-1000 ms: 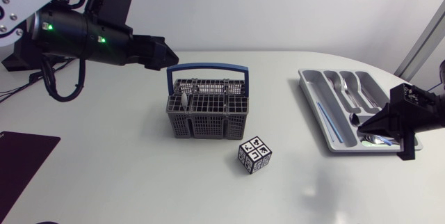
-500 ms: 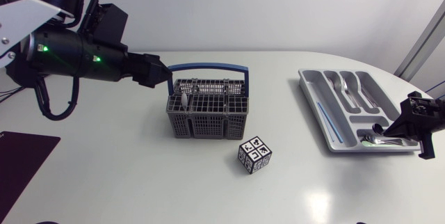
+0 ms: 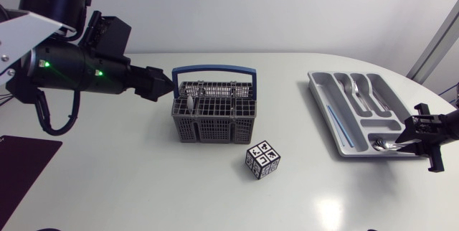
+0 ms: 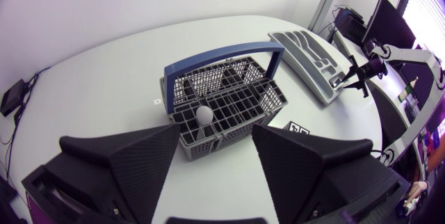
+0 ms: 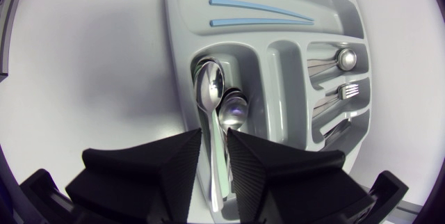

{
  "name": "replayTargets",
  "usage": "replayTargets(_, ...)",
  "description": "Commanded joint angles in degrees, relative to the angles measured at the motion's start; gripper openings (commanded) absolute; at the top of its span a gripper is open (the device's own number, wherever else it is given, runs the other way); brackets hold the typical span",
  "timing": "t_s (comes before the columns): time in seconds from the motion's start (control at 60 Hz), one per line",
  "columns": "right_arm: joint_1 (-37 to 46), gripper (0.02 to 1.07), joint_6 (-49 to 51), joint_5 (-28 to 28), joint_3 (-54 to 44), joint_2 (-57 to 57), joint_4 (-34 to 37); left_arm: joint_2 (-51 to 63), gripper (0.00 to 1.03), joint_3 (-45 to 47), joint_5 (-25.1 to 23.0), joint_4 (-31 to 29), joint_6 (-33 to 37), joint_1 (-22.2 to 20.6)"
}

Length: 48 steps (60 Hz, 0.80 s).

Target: Transfer all utensils from the basket to the drawer tray.

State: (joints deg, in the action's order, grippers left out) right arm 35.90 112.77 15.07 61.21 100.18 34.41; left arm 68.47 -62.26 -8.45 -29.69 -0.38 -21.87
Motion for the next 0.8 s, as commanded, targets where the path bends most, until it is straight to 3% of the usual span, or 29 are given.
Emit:
replayTargets(0.0,-1.0,0.53,2.1,-0.1,-2.1,-3.3,-0.7,-1.4,0.73,2.1,0.3,0.5,1.2,0.3)
replayTargets(0.183,-6.8,0.53,-2.9,0.2,-5.5,-13.5,1.5,-2.2,0.73,3.5,0.3,1.1,1.9,1.0)
replayTargets(0.317,-14.7,0.62,-12.3,0.2,-6.4,-20.6,5.1,-2.7,0.73,4.0,0.3,1.2,2.3,1.3)
replayTargets(0.617,-38.2,0.62,-43.4,-0.9,-2.3,-26.3,9.4,-4.2,0.75,8.1,-0.4,3.1,6.8,2.5)
replayTargets(0.783,-50.6,0.62,-61.2,-3.3,2.1,-24.3,9.3,-5.6,0.75,11.9,-4.8,6.1,10.3,5.3)
